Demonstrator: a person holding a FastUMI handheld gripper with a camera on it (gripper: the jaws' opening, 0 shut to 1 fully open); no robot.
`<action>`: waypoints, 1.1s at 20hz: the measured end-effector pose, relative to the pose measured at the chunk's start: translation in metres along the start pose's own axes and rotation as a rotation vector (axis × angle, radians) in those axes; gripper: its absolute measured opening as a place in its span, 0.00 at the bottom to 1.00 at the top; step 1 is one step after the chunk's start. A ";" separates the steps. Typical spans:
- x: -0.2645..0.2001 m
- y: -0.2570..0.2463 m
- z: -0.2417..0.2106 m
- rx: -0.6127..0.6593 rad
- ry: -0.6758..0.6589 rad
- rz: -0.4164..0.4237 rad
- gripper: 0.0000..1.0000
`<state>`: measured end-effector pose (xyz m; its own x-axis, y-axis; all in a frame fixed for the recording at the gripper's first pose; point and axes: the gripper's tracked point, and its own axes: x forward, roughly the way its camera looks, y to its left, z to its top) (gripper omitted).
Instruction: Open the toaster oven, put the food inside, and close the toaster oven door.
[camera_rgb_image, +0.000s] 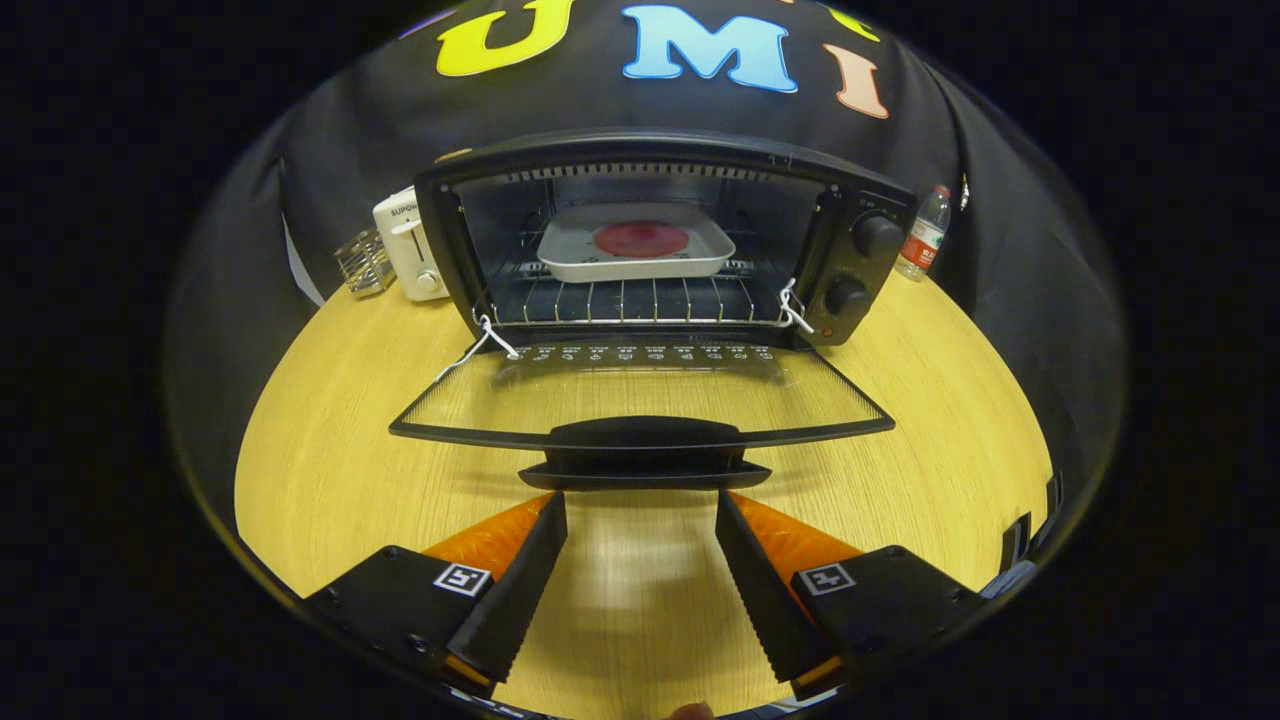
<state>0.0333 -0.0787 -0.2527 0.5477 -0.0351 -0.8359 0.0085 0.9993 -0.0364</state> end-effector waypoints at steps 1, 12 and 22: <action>-0.001 0.000 0.001 0.000 -0.005 0.002 0.96; -0.018 0.003 0.027 0.030 -0.117 0.016 0.96; -0.052 -0.006 0.078 -0.040 -0.335 -0.010 0.96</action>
<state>0.0702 -0.0814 -0.1659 0.7926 -0.0321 -0.6089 -0.0138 0.9974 -0.0705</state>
